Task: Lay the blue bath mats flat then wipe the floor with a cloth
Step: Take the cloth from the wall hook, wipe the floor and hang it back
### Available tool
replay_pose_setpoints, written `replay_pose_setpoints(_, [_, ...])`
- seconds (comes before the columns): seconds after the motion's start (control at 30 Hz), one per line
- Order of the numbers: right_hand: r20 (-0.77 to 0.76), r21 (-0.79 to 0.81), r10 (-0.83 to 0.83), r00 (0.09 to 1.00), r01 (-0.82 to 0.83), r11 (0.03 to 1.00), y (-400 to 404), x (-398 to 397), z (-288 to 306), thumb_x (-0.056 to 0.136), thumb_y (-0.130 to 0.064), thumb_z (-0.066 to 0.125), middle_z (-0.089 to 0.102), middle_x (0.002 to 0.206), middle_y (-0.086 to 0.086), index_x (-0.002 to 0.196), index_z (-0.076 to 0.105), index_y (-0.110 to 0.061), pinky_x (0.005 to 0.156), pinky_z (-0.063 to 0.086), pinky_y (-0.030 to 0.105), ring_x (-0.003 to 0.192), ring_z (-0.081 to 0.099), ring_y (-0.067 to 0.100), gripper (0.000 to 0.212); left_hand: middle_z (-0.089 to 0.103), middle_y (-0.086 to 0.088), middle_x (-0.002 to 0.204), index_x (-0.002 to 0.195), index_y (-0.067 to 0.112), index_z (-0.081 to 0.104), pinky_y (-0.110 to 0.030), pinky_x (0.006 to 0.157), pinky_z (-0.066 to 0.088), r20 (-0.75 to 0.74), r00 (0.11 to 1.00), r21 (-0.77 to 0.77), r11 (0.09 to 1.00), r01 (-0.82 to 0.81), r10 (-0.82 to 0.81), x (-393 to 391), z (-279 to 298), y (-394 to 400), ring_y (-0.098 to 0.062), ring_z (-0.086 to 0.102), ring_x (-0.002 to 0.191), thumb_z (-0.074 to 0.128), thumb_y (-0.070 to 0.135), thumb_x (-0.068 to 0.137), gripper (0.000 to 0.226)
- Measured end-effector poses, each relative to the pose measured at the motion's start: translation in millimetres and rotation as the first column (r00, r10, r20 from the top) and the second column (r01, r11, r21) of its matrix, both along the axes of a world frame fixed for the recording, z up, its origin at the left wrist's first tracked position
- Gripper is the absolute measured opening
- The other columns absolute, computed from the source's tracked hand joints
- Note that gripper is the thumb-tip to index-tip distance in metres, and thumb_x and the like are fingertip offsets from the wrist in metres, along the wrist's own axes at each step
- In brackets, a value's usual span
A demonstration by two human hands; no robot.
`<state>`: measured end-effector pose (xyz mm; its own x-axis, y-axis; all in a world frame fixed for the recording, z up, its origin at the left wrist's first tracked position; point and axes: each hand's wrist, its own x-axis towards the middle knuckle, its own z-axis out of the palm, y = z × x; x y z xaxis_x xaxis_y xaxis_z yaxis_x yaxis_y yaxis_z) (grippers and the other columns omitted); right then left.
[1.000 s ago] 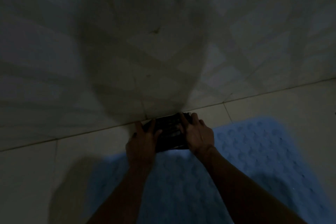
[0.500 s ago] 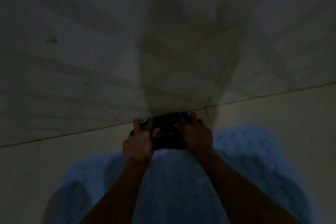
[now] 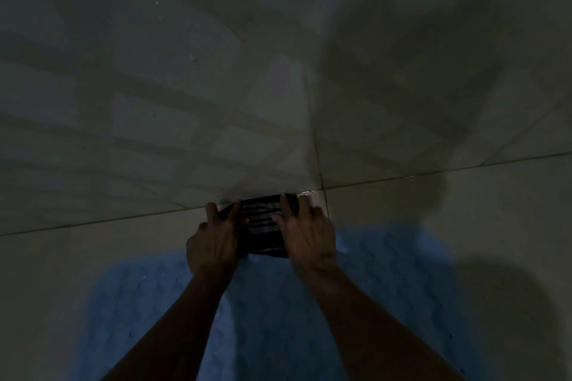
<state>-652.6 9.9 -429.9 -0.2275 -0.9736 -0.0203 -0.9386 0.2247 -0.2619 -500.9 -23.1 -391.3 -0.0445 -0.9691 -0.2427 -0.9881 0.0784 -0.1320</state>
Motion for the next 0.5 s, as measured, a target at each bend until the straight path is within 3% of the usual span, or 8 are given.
replay_pose_setpoints(0.23, [-0.036,0.005,-0.021,0.999,0.021,1.0,11,-30,6,0.08,-0.051,0.074,0.071,0.107,0.007,0.117,0.072,-0.025,0.043,0.048,0.028,0.063,0.065,0.025,0.045,0.038,-0.009,0.125,0.145,0.044,0.032,-0.039,0.065,0.044,-0.091,0.996,-0.029,0.999,-0.014,0.012,-26,-8,7,-0.035,0.064,0.089,0.031,0.058,0.1,0.048])
replay_pose_setpoints(0.33, [0.031,0.068,-0.001,1.0,-0.001,0.998,13,-42,2,0.098,-0.049,0.048,0.058,0.131,0.013,0.14,0.052,-0.022,0.059,0.053,0.038,0.089,0.064,0.035,0.049,0.038,-0.009,0.126,0.143,0.043,0.034,-0.039,0.062,0.044,-0.173,0.984,-0.045,0.998,-0.049,0.041,-38,-18,12,-0.037,0.064,0.088,0.027,0.064,0.098,0.05])
replay_pose_setpoints(0.5, [0.02,0.09,-0.055,0.998,0.053,0.995,18,-64,-5,0.103,-0.052,0.028,0.043,0.142,0.011,0.153,0.027,-0.027,0.071,0.052,0.04,0.105,0.057,0.035,0.056,0.04,-0.007,0.126,0.146,0.044,0.032,-0.036,0.062,0.038,-0.231,0.973,-0.069,0.998,0.001,-0.017,-52,-27,14,-0.034,0.063,0.09,0.022,0.067,0.098,0.054])
